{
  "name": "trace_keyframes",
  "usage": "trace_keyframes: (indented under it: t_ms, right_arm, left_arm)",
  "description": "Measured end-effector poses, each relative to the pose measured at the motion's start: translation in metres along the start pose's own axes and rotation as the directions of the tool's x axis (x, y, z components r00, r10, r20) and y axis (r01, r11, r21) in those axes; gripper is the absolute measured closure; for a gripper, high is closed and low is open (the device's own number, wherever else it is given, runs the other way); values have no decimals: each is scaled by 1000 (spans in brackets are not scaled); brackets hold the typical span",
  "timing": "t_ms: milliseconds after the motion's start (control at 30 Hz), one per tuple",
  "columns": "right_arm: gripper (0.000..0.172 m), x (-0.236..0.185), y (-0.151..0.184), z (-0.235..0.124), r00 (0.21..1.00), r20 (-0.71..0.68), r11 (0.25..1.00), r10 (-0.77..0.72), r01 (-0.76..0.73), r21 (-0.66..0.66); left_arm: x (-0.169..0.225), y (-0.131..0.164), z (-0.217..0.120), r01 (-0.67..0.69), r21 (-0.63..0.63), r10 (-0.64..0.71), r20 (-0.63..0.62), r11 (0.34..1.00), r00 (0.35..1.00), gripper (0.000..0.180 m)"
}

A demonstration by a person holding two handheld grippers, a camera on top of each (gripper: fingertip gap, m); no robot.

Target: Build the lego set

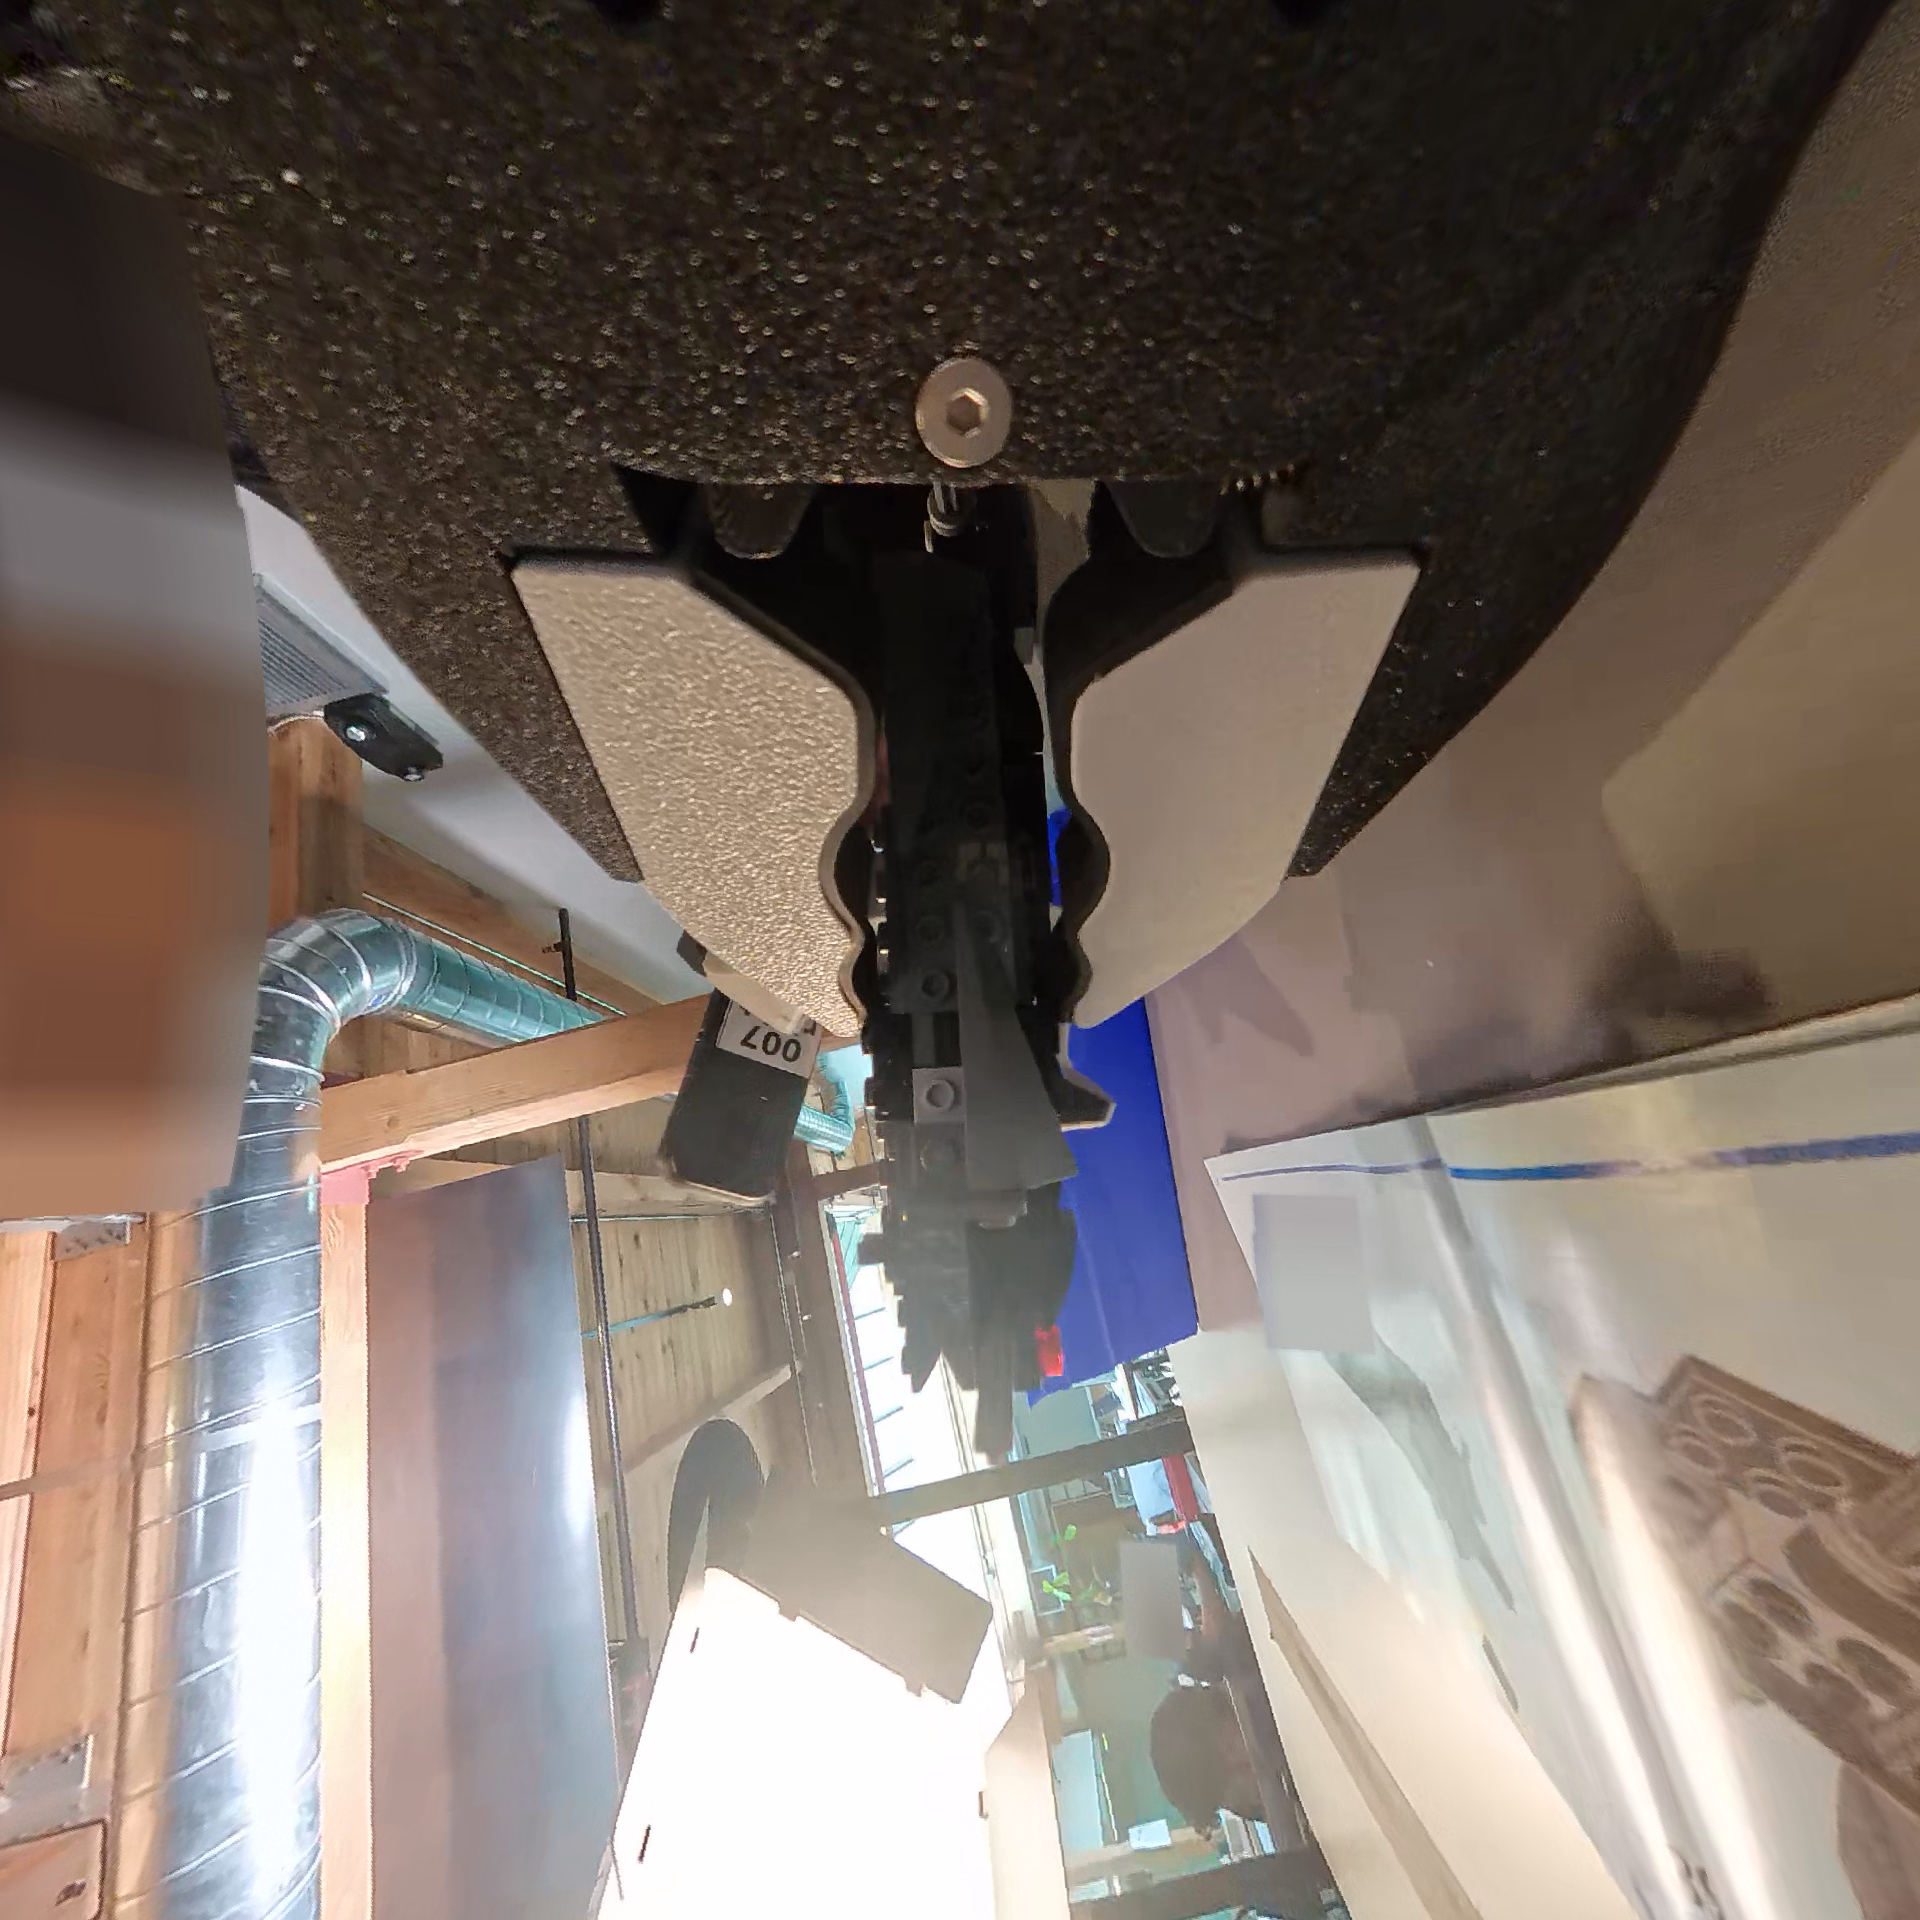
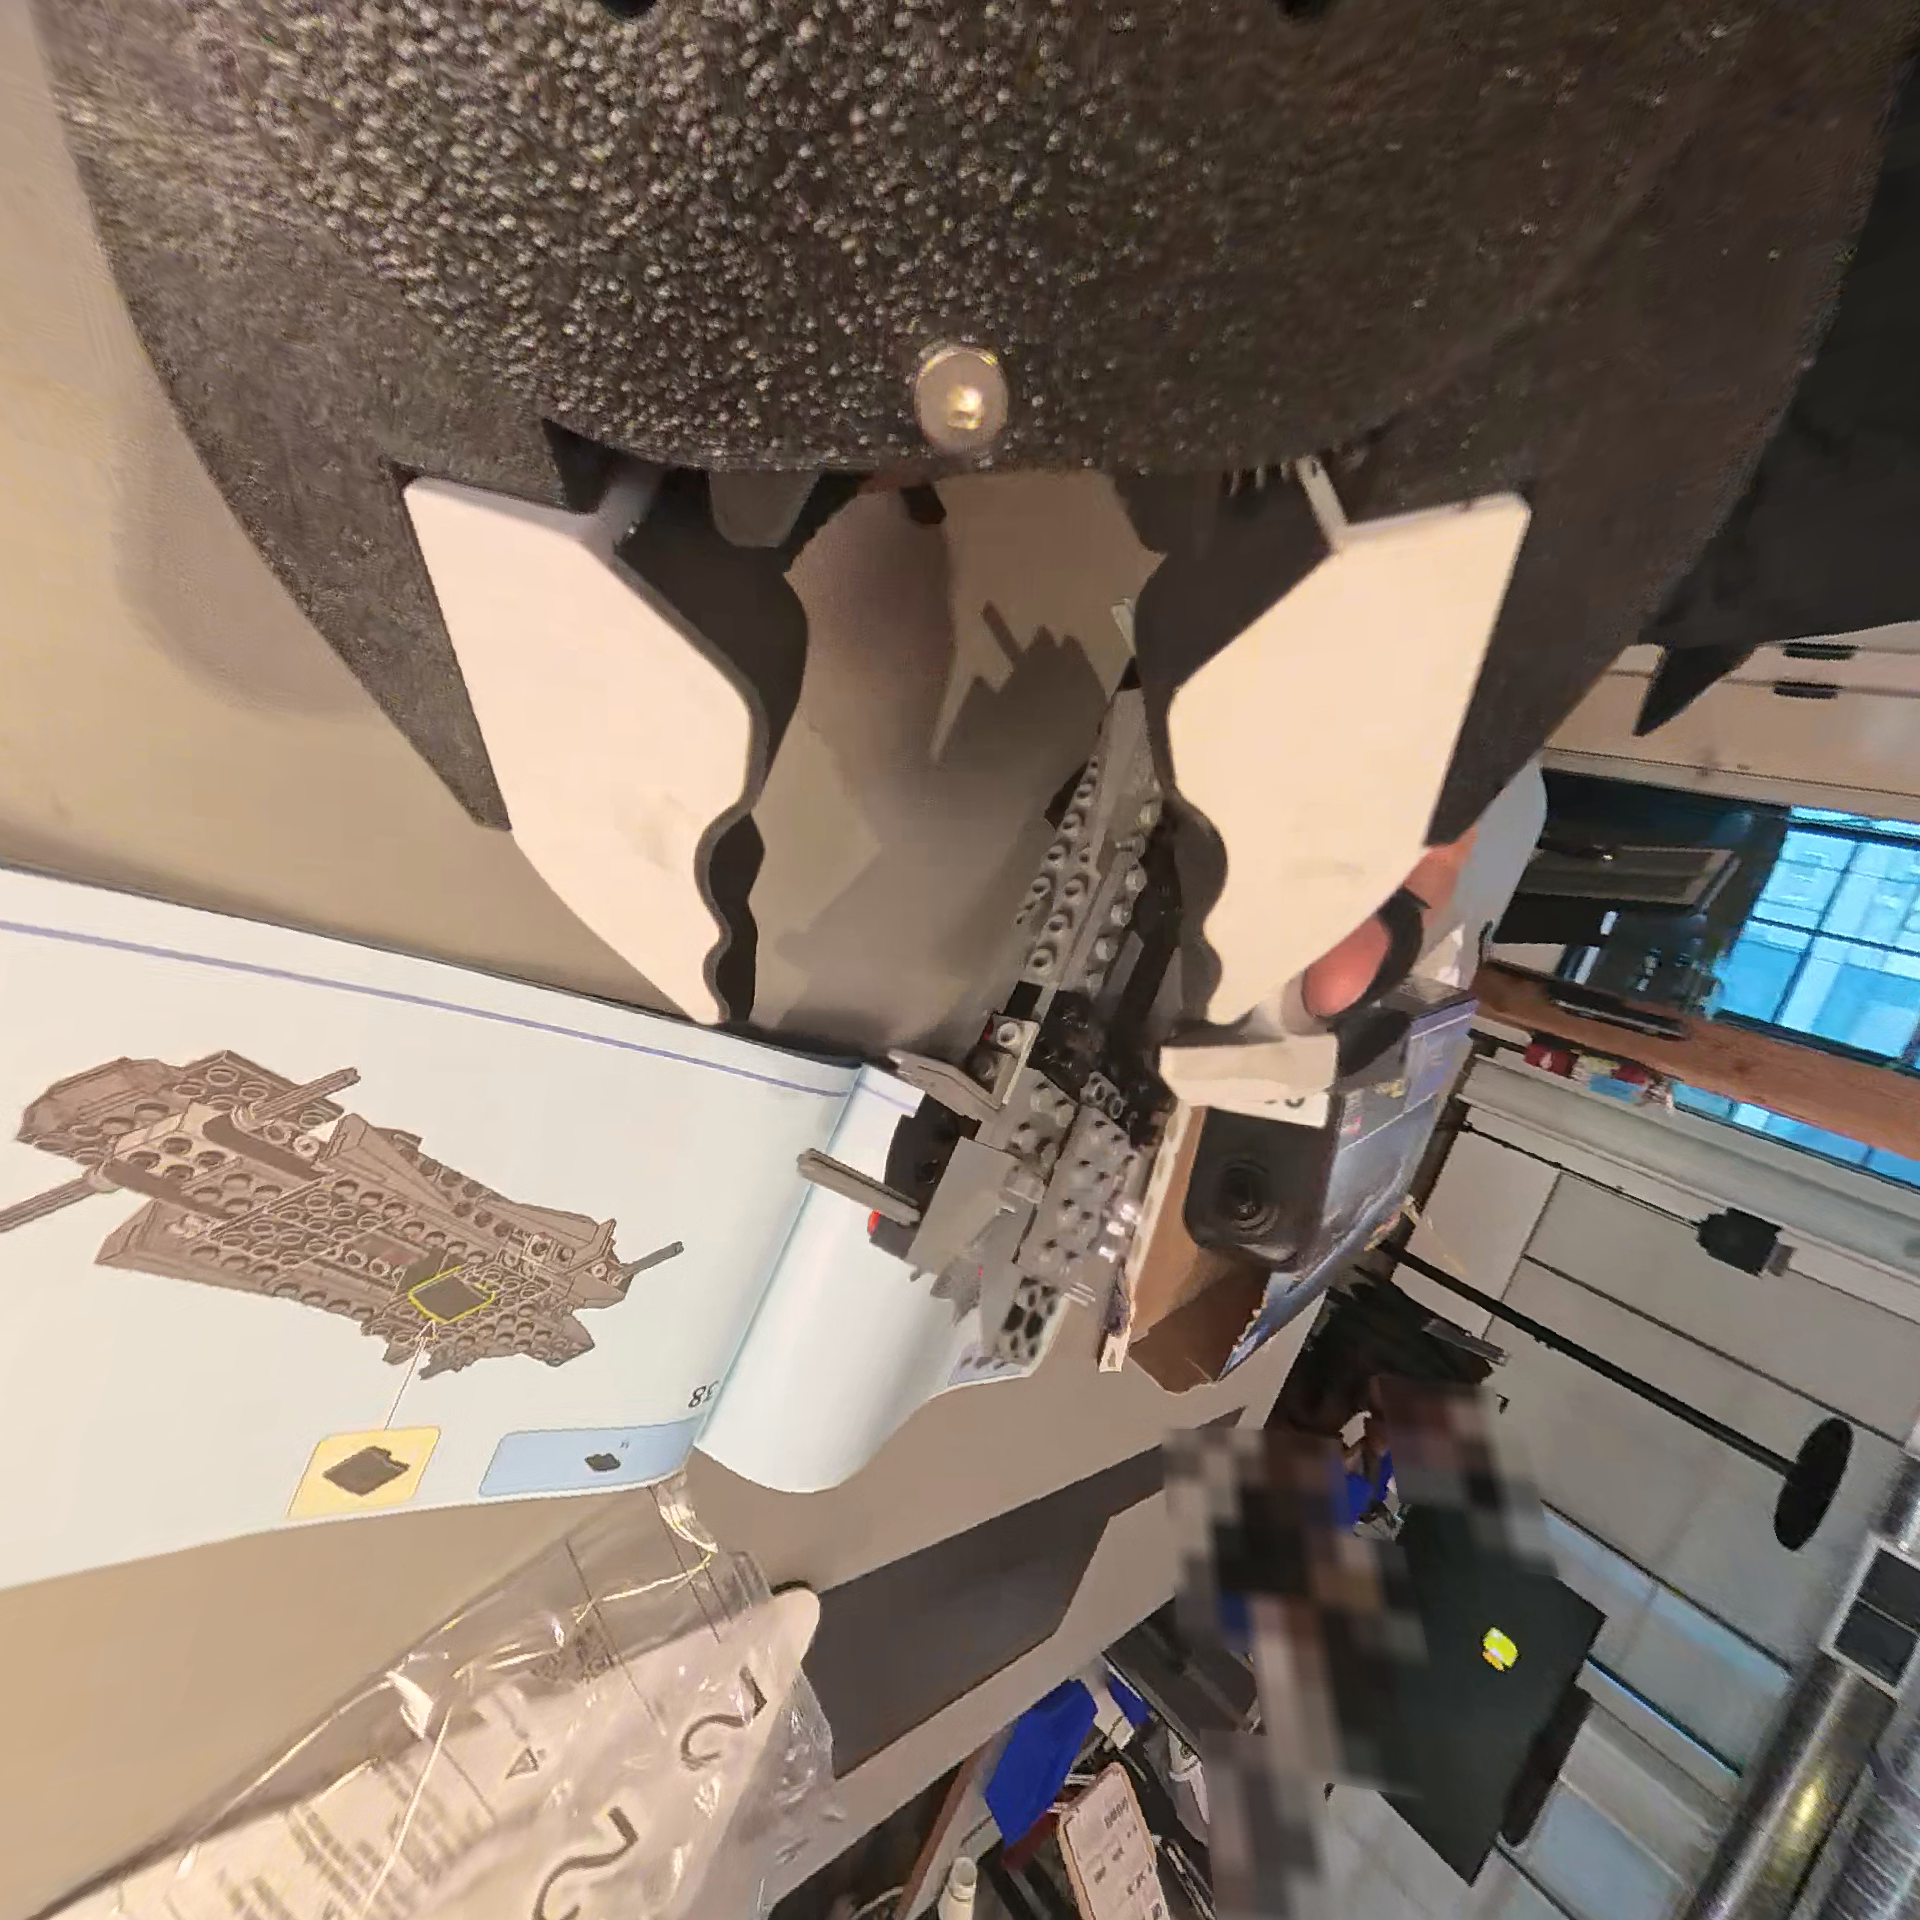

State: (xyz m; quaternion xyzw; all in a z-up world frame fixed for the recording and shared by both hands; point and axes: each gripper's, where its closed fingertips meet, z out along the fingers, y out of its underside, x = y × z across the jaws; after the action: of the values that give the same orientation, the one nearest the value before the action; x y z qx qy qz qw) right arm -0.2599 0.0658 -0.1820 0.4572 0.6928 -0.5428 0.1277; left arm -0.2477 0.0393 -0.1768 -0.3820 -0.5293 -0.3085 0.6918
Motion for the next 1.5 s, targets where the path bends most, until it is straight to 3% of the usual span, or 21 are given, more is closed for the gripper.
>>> trace_keyframes:
  t_ms: [267, 567, 733, 1000, 1500]
  right_arm:
    - [95, -3, -4, 12, 989, 83, 993, 120, -118, -28]
    - [107, 4, -10, 12, 987, 85, 991, 133, -133, -2]
    - [103, 3, -10, 10, 982, 125, 990, 140, -142, 3]
    - [128, -20, -17, 2, 960, 268, 994, 80, -97, 51]
    - [131, -36, -22, -9, 938, 346, 995, -32, -3, 101]
  left_arm:
    - [2, 2, 4, -86, 23, 85, 29, 996, 996, 148]
    - [4, 14, 10, -159, -34, 160, 54, 987, 986, 148]
    - [7, 17, 12, -228, -61, 232, 68, 972, 970, 148]
    - [19, 20, 12, -304, -83, 308, 26, 949, 951, 148]
    - [33, 23, 12, -434, -113, 434, -22, 894, 900, 148]
